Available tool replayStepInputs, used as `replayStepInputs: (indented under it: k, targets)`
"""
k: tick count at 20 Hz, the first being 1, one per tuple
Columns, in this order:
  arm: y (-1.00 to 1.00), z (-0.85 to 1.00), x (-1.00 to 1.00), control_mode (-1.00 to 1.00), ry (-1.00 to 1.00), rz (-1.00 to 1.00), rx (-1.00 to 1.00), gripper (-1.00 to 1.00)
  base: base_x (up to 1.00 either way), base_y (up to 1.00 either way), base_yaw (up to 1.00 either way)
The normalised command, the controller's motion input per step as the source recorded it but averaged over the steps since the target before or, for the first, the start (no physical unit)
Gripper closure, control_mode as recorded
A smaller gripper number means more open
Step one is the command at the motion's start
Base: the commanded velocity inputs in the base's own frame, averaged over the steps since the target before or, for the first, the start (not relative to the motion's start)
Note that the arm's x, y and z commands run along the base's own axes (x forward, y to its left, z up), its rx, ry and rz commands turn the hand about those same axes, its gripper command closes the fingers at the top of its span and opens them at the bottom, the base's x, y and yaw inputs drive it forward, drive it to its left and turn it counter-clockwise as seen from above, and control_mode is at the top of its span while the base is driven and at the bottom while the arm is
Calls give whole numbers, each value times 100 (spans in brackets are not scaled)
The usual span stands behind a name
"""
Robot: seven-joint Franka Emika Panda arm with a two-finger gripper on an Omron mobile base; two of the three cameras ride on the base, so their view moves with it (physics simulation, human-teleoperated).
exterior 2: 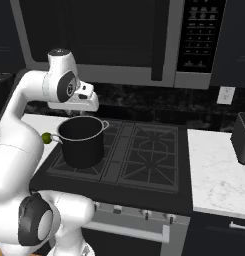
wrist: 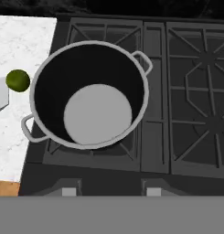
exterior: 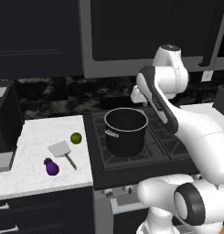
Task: Put the eggplant and lime in the pot. Retrieve the spatula and lightly stir the vegetables in the pot.
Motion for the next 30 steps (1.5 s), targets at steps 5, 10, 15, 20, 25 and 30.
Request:
replayStepInputs:
  k: [5, 10, 15, 20, 25, 30]
  targets:
    - [29, -11, -56, -100, 0, -1, -2, -100, 0, 0, 0]
    - [100, -27, -91, -100, 0, 12, -9, -100, 0, 0, 0]
    - [100, -21, -27, -100, 7, 6, 0, -100, 0, 0, 0]
    - [100, -30, 1, -100, 22, 4, 11, -100, 0, 0, 0]
    - [94, -57, 18, -100, 12, 2, 19, -100, 0, 0, 0]
    - [95, -69, 5, -100, 0, 0, 14, -100, 0, 0, 0]
